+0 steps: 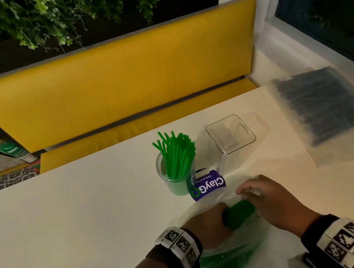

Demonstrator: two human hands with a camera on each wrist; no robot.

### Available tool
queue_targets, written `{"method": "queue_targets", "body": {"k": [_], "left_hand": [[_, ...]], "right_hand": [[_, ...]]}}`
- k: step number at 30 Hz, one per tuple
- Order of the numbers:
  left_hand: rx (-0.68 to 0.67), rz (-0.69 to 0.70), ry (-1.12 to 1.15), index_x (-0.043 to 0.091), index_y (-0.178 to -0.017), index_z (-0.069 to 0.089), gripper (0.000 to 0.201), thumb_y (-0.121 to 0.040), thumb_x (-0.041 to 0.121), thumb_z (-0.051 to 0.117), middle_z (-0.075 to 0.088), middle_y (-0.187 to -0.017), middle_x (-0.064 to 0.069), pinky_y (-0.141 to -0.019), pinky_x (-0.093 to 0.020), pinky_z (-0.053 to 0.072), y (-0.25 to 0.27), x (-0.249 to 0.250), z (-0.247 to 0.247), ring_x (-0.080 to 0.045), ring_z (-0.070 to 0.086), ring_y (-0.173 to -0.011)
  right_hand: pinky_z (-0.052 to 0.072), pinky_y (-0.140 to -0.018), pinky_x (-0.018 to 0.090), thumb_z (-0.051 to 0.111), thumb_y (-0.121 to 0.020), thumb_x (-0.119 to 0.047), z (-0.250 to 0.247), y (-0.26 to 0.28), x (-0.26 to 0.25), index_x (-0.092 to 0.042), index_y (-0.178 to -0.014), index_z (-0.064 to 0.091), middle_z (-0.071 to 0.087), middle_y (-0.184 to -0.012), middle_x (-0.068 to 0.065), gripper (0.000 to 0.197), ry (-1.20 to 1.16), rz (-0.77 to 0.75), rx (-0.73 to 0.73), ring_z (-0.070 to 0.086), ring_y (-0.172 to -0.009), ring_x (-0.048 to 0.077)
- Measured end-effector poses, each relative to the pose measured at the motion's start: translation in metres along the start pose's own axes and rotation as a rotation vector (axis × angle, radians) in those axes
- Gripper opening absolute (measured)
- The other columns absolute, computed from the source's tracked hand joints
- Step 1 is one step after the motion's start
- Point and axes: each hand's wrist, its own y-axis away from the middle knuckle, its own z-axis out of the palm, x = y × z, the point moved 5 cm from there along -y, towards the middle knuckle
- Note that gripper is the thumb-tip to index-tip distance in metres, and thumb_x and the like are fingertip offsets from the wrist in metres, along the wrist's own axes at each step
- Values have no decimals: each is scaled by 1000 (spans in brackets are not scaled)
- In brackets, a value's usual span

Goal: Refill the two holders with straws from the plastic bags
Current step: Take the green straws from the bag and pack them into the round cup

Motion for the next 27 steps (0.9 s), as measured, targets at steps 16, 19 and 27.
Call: {"method": "queue_targets", "body": {"k": [16,19,27], "left_hand": [[220,224,298,18,-103,65,12,-92,21,64,64,-79,4,-63,-24,48,61,27,-75,-9,56,-64],[328,233,491,14,-100,66,12,-92,23,68,68,-82,-10,-69,-32,54,85,30,-113,-22,64,-70],[1089,364,1064,21,-88,65,14,-95,10,60,64,-74,-5,-81,-46,53,125,-8,-218,-28,64,-80]], "right_hand": [[36,-48,19,52,-97,0,2,-7,-4,-16,-90,74,61,-54,-4,28,-635,215,59,46,-50,19],[31,-40,15,56,-98,-9,2,-5,0,-17,-92,76,61,-57,-13,22,-592,189,35,37,-40,2],[40,-60,20,58,-97,-16,6,2,-3,-23,-95,76,73,-96,-7,20,-507,206,-19,55,-68,4]]}}
